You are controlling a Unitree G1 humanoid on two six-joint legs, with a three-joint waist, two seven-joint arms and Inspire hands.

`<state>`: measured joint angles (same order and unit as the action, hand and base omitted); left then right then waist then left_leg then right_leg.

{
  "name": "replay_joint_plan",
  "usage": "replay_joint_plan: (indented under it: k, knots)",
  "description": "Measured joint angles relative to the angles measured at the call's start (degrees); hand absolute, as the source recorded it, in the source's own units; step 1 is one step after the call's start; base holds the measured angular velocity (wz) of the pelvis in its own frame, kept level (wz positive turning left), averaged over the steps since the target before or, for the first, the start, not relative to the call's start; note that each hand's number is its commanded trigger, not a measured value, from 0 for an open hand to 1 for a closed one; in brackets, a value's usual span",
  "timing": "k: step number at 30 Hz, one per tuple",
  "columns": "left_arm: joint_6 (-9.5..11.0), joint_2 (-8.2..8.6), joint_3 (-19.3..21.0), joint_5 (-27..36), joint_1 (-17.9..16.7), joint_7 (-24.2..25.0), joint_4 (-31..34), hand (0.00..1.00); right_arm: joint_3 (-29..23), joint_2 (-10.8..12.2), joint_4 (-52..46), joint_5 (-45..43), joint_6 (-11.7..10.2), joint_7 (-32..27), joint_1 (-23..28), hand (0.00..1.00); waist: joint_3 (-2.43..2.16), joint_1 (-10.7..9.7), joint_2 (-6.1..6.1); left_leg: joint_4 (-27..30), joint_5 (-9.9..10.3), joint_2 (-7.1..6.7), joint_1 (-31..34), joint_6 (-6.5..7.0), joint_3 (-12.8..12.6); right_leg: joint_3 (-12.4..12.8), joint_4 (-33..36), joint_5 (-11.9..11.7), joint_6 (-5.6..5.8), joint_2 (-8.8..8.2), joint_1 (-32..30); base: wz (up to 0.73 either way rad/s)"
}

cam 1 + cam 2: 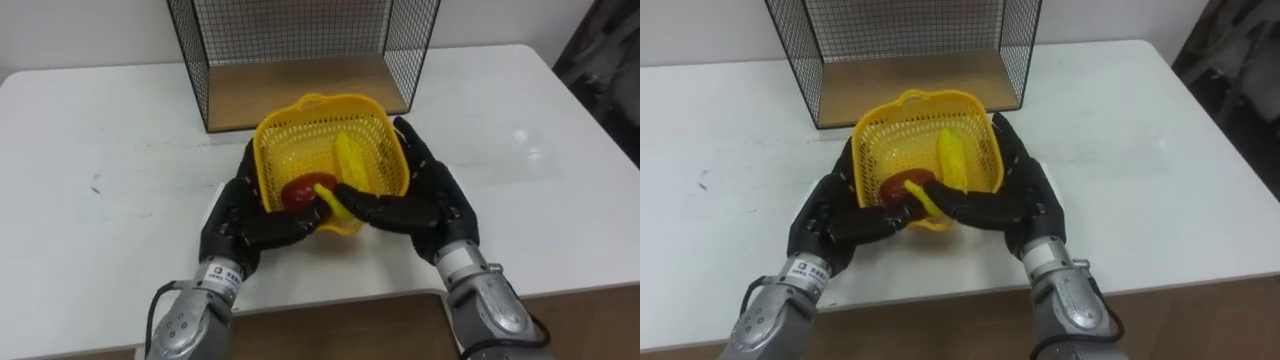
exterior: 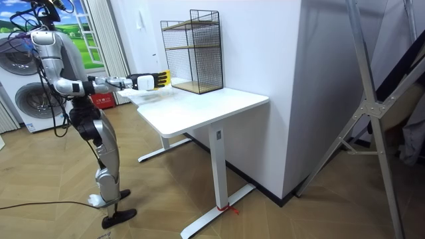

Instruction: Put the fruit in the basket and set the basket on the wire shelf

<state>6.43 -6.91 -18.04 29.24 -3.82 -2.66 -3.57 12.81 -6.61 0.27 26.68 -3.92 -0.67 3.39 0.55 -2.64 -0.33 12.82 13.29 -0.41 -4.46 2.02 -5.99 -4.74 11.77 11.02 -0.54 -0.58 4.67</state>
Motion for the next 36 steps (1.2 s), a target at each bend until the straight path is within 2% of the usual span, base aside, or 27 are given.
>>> replay_joint_plan:
  k: [7, 10, 12, 14, 19, 22, 23, 25, 26, 27, 28, 29, 31, 32, 33, 34, 35, 36]
  knots:
    - [0.02, 0.28, 0.56, -0.11, 0.04, -0.34, 4.63, 0.0, -0.09, 0.17, -3.4, -0.01, -0.55, -1.45, -0.06, 0.0, -0.07, -0.2, 0.13, -0.08, -0.02, 0.07, -0.71, -0.01, 0.0, 0.14, -0.01, 0.0, 0.0, 0.06, 0.5, 0.0]
    - [0.24, 1.13, 0.97, -0.17, 0.23, -0.42, 4.86, 0.0, -0.08, 0.48, -3.73, 0.02, -1.62, -1.69, -0.06, 0.0, 0.12, -0.12, -0.22, -0.12, -0.01, 0.06, -1.27, -0.01, 0.04, 0.13, -0.07, 0.0, 0.0, 0.05, 1.15, 0.0]
    - [0.29, 1.19, 1.17, -0.14, 0.39, -0.42, 5.05, 0.0, 0.01, 0.61, -3.77, 0.08, -2.05, -1.73, -0.06, 0.0, 0.5, 0.0, -0.83, -0.07, -0.02, 0.12, -1.25, -0.01, 0.01, 0.11, 0.03, -0.02, -0.03, 0.1, 1.08, 0.0]
    - [0.3, 1.2, 1.19, -0.19, 0.39, -0.41, 5.52, 0.0, 0.06, 0.62, -3.77, 0.04, -2.71, -1.73, -0.05, 0.0, 0.68, 0.32, -1.21, -0.03, -0.01, 0.26, -1.06, -0.01, -0.08, 0.15, 0.39, -0.02, -0.04, 0.15, 0.63, -0.03]
    - [0.31, 1.19, 1.15, -0.98, 0.4, -0.4, 6.75, 0.0, 0.11, 0.5, -3.77, 0.09, -4.06, -1.7, -0.07, 0.0, 0.62, 1.39, -1.41, 1.03, 0.15, 0.85, 0.02, -0.08, -0.32, -0.07, 1.26, -0.01, -0.05, 0.19, -0.27, 0.0]
    - [0.33, 1.18, 1.88, -2.58, 0.56, -0.4, 6.86, 0.0, 0.54, 0.53, -3.59, 0.34, -4.15, -1.6, -0.12, 0.0, 0.63, 2.36, -1.48, 5.41, 1.46, 1.91, 1.48, -0.62, -0.47, -0.42, 3.89, 0.43, -0.46, 0.84, -1.07, -0.04]
    - [0.35, 1.12, 2.23, -2.72, 0.58, -0.41, 6.84, 0.0, 0.66, 0.56, -3.15, 0.3, -4.36, -1.15, -0.16, 0.0, 0.69, 3.01, -1.73, 8.66, 2.08, 2.34, 2.1, -1.04, -1.42, -0.44, 5.74, 1.42, -0.79, 0.84, -1.51, -0.27]
    - [0.36, 1.02, 2.97, -2.69, 0.43, -0.41, 6.72, 0.0, 0.94, 0.52, -2.07, 1.62, -4.86, 0.34, -0.15, 0.0, 0.79, 3.87, -2.06, 17.9, 3.78, 3.3, 4.91, -1.71, -1.71, -1.85, 10.0, 4.92, -1.7, 0.59, -2.14, -0.25]
    - [0.39, 1.06, 3.16, -2.7, 0.44, -0.41, 6.7, 0.0, 0.85, 0.48, -1.95, 2.04, -4.86, 0.68, -0.16, 0.0, 0.82, 4.0, -2.02, 20.49, 4.22, 3.73, 6.02, -1.93, -1.7, -1.83, 11.36, 5.76, -1.97, 0.7, -2.95, -0.13]
    - [0.39, 0.9, 3.44, -3.05, 0.4, -0.41, 6.56, 0.0, 1.03, 0.51, -1.44, 2.28, -4.86, 1.09, -0.15, 0.0, 0.88, 4.36, -2.22, 25.63, 4.32, 3.99, 8.11, -1.98, -1.69, -1.07, 14.3, 7.57, -2.45, 0.71, -4.03, -0.1]
    - [0.39, 0.81, 3.45, -3.1, 0.32, -0.41, 6.41, 0.0, 1.06, 0.41, -1.19, 2.59, -4.79, 1.25, -0.14, 0.0, 0.93, 4.37, -2.15, 27.91, 4.3, 4.44, 9.06, -1.98, -1.53, -0.79, 15.3, 8.16, -2.71, 0.9, -4.33, -0.11]
    - [0.37, 0.77, 3.78, -3.55, -0.01, -0.41, 6.37, 0.0, 1.07, 0.31, -1.0, 2.99, -4.7, 1.54, -0.06, 0.0, 1.01, 4.42, -1.69, 31.36, 4.29, 5.62, 10.71, -1.99, -1.02, -0.69, 16.46, 8.66, -3.33, 1.89, -4.52, -0.15]
    - [0.38, 0.8, 4.01, -3.97, -0.24, -0.41, 6.38, 0.0, 1.09, 0.38, -1.01, 3.02, -4.57, 1.98, -0.01, 0.0, 0.92, 4.62, -1.65, 35.23, 3.23, 6.11, 13.23, -2.51, 0.67, -0.28, 17.37, 8.98, -4.35, 2.79, -4.43, -0.07]
    - [0.39, 0.9, 3.95, -3.99, -0.15, -0.41, 6.39, 0.0, 1.54, 0.43, -1.03, 3.22, -4.62, 2.12, -0.03, 0.0, 0.73, 4.43, -1.96, 34.77, 3.9, 5.29, 15.01, -2.66, 1.76, -0.37, 17.24, 9.02, -4.7, 2.67, -4.54, 0.07]
    - [0.39, 1.1, 3.69, -4.05, -0.09, -0.41, 6.39, 0.0, 1.36, -0.35, -1.02, 3.64, -4.68, 2.13, -0.04, 0.0, 0.74, 4.58, -1.95, 31.21, 4.34, 3.77, 17.29, -2.37, 1.61, 0.07, 16.87, 9.16, -5.26, 2.47, -4.62, 0.0]
    - [0.39, 1.11, 3.56, -4.05, -0.12, -0.41, 6.34, 0.0, 1.23, -0.63, -1.02, 3.74, -4.67, 2.19, -0.04, 0.0, 0.78, 4.59, -2.01, 28.65, 4.13, 3.11, 18.58, -2.46, 1.51, 0.26, 16.86, 9.23, -5.29, 2.15, -4.57, -0.24]
    - [0.39, 1.0, 3.62, -4.04, -0.41, -0.41, 6.33, 0.0, 1.25, -0.68, -0.86, 3.8, -4.64, 2.31, -0.03, 0.0, 0.92, 4.94, -2.25, 21.5, 2.39, 2.02, 20.31, -3.1, 1.14, 0.46, 16.87, 9.45, -5.3, 1.86, -4.35, -0.41]
    - [0.41, 0.92, 3.68, -4.03, -0.63, -0.41, 6.32, 0.0, 1.26, -0.65, -0.45, 3.74, -4.64, 2.68, 0.1, 0.0, 0.64, 5.32, -1.84, 15.58, -2.46, 1.56, 20.98, -2.52, 1.45, 0.36, 16.97, 9.98, -5.36, 1.79, -4.21, -0.42]
